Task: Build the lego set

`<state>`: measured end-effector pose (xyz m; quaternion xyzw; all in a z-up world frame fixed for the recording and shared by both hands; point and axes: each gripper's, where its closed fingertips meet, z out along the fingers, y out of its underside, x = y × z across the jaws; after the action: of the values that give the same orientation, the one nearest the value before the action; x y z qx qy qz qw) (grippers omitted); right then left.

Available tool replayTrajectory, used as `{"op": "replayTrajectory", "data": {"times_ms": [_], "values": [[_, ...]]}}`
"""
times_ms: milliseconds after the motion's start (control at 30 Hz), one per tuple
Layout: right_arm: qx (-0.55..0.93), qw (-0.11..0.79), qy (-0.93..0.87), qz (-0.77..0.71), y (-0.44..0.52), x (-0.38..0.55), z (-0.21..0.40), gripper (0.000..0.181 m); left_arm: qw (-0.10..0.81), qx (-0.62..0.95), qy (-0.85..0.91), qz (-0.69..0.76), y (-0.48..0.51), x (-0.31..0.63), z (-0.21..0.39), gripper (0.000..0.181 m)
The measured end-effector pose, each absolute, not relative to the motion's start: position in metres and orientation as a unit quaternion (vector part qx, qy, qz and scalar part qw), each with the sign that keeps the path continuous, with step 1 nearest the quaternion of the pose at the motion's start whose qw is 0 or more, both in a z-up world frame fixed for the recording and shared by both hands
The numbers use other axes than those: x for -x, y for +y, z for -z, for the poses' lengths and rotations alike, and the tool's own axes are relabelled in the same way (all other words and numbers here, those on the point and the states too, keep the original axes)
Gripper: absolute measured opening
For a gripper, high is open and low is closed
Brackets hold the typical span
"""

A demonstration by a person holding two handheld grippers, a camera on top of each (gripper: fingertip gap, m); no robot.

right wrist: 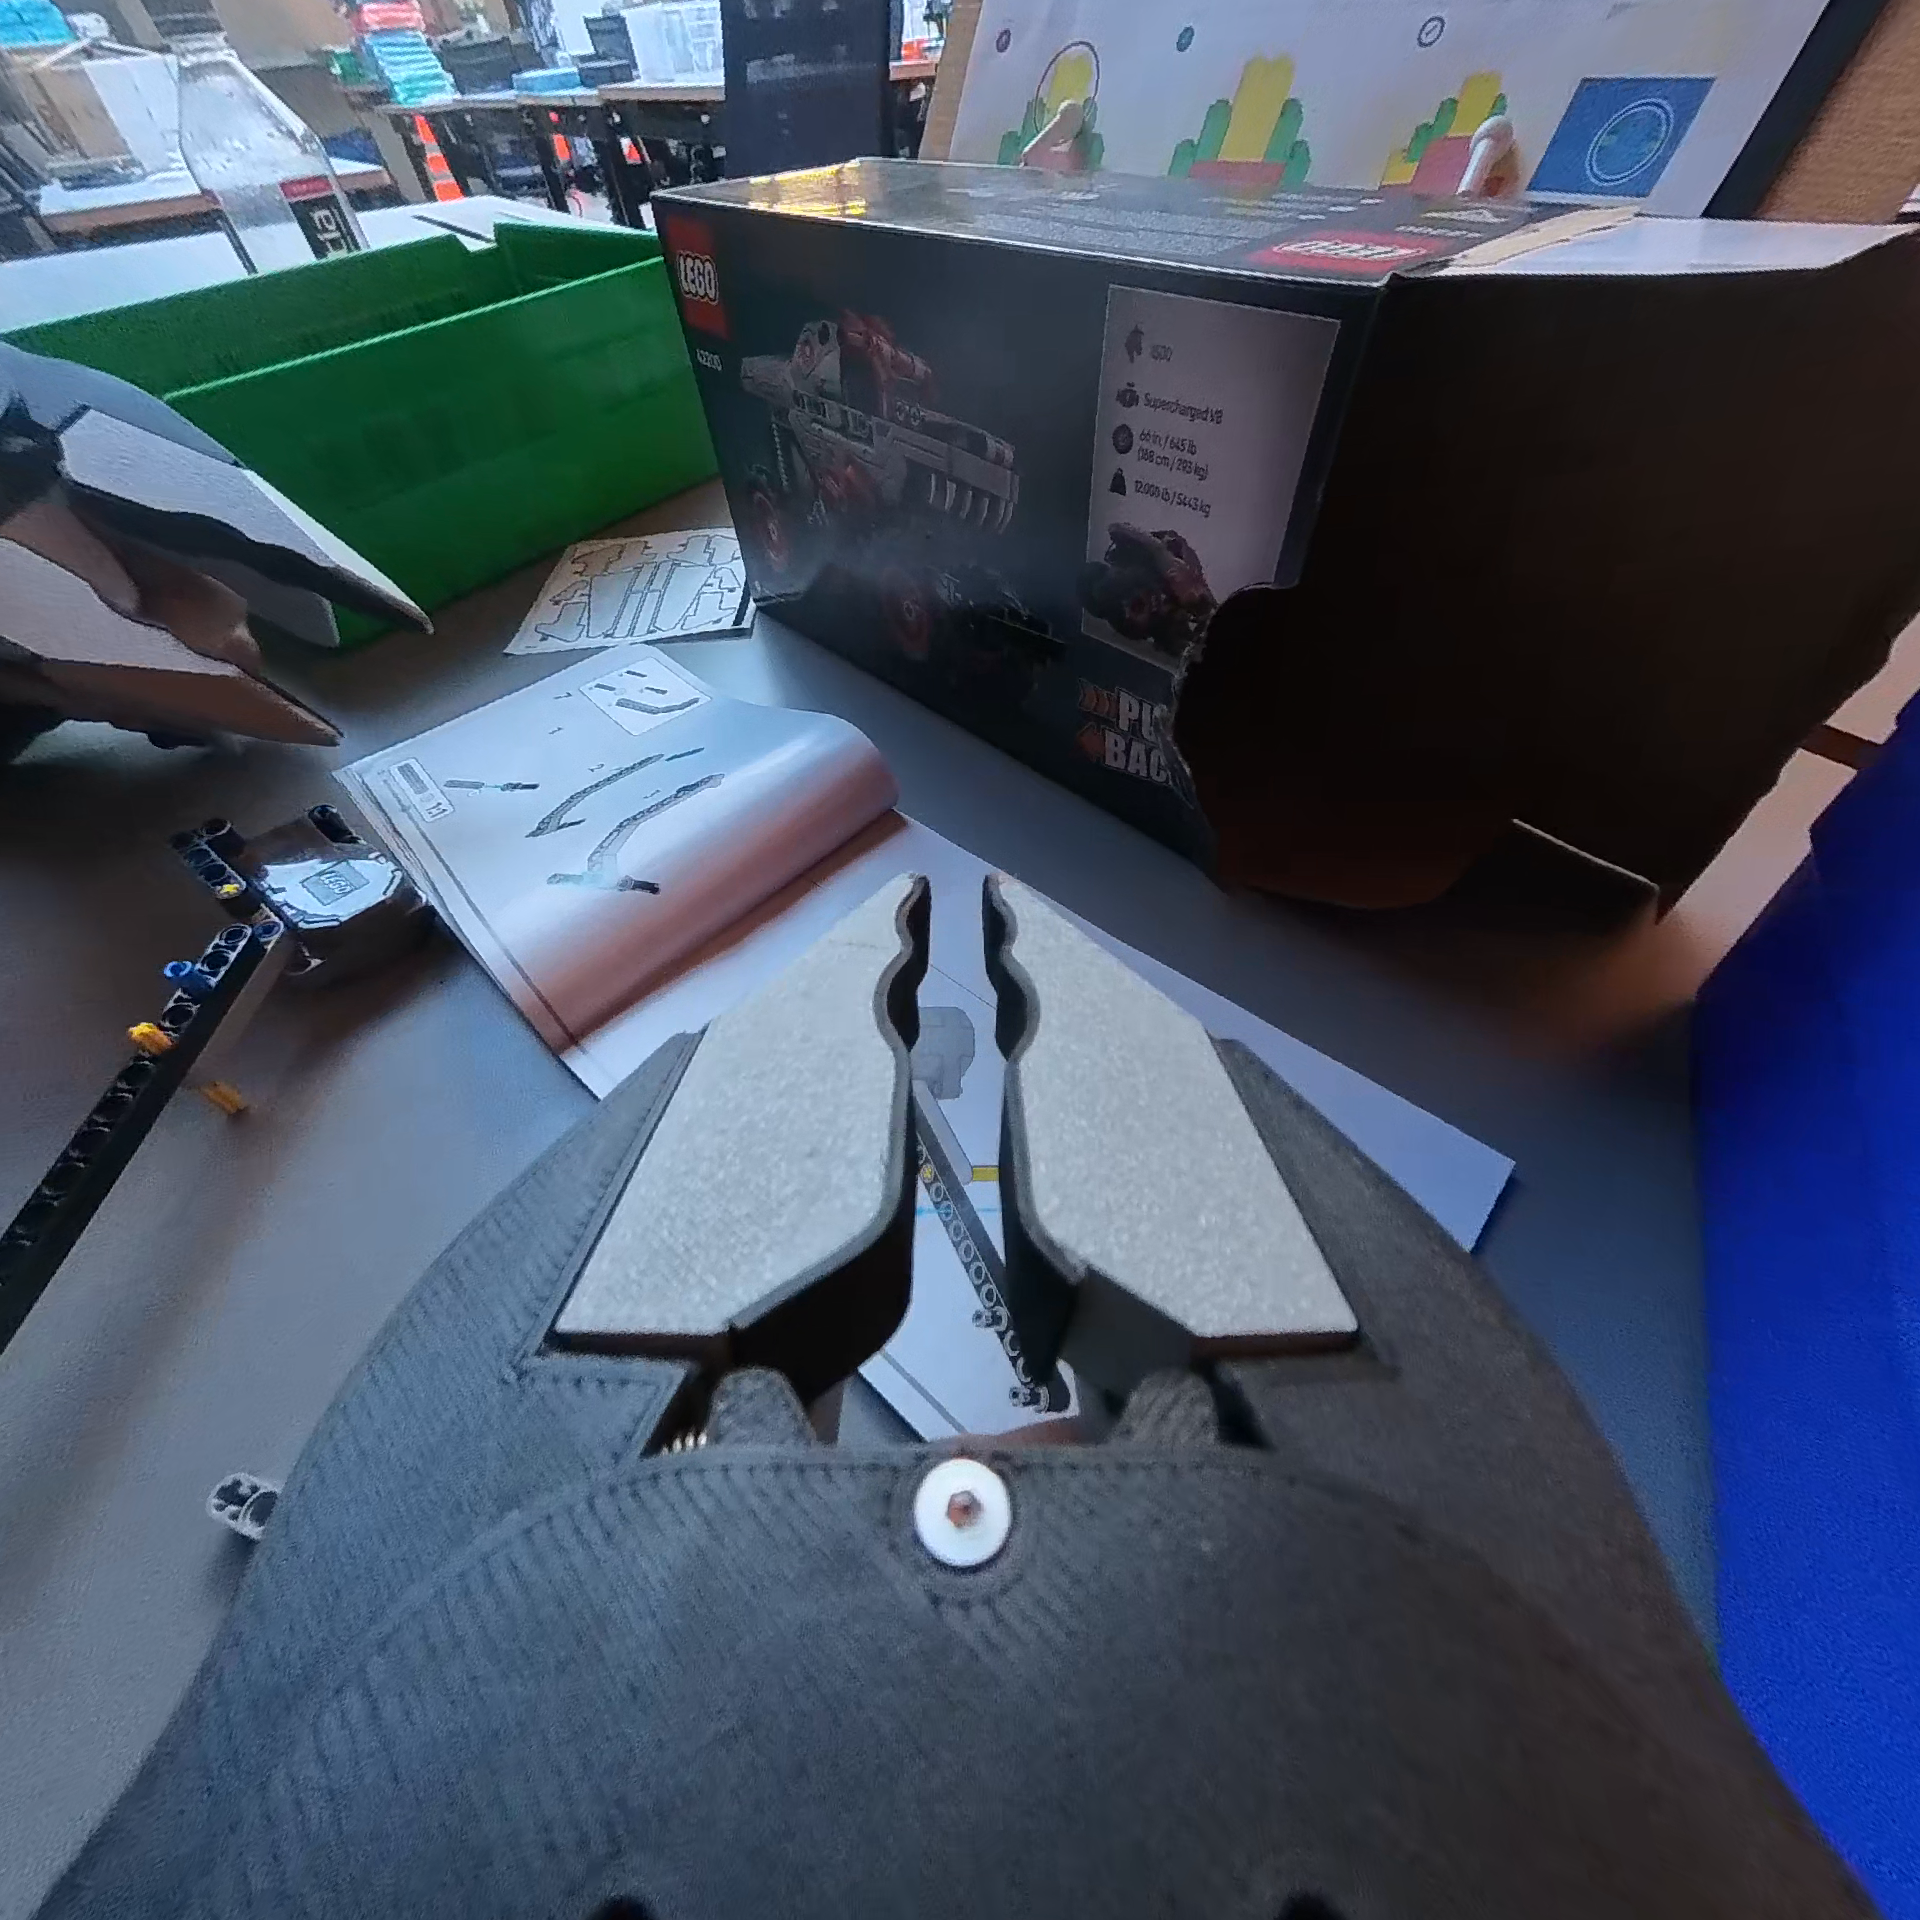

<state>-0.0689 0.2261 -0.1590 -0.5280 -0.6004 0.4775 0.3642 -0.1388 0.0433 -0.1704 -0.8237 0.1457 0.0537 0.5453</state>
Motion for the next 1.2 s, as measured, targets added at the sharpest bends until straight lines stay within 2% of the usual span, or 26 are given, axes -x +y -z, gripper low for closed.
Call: {"op": "replayTrajectory", "data": {"times_ms": [1200], "values": [[0.525, 0.362, -0.616, -0.462, 0.223, 0.069, 0.164, 0.008, 0.550, 0.816, 0.170, -0.053, 0.042, 0.130, 0.170, 0.036]]}}
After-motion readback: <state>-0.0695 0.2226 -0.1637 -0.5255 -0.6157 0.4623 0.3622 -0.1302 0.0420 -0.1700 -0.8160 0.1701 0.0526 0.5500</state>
